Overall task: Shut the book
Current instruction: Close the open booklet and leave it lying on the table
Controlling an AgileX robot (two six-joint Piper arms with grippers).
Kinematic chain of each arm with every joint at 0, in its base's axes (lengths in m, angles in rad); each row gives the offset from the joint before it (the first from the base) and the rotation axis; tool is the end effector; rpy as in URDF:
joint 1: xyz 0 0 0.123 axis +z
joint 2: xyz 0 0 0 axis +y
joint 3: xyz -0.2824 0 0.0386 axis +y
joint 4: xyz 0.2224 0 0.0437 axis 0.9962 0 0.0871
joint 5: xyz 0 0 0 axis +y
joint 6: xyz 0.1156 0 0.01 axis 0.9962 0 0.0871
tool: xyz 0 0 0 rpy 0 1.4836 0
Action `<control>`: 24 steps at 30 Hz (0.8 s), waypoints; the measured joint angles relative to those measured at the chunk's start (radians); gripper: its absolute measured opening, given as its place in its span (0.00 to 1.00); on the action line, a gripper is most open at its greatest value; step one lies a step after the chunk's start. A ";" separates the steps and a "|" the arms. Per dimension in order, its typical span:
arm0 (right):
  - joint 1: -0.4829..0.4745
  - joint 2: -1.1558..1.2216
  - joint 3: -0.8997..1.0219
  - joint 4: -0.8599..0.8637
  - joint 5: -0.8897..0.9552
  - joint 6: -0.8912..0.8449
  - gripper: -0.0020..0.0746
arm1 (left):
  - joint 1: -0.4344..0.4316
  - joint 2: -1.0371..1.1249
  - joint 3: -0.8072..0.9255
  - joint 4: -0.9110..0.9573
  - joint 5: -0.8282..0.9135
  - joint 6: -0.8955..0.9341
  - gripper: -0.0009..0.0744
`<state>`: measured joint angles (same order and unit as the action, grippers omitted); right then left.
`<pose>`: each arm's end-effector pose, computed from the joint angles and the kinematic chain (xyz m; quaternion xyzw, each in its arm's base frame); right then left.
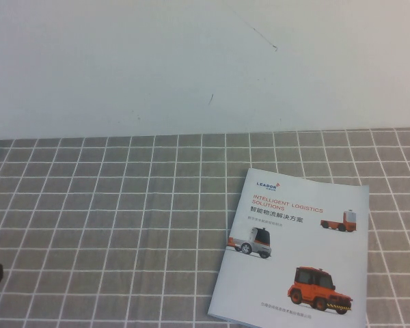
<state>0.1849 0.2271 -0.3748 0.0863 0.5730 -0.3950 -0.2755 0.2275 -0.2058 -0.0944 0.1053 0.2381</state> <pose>0.0545 0.0157 0.2618 -0.2177 0.7858 -0.0207 0.5785 0.0697 -0.0209 0.2585 0.1535 0.7043 -0.0490 0.6913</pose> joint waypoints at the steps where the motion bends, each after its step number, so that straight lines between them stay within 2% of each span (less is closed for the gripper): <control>1: 0.000 0.000 0.005 0.003 0.000 0.000 0.02 | 0.000 0.000 0.000 0.000 0.000 0.000 0.01; 24: 0.000 0.000 0.005 0.019 0.051 0.000 0.02 | 0.000 0.000 0.001 0.000 0.058 0.000 0.01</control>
<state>0.1849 0.2271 -0.3697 0.1053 0.6244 -0.3950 -0.2755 0.2275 -0.2049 -0.0944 0.1637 0.2381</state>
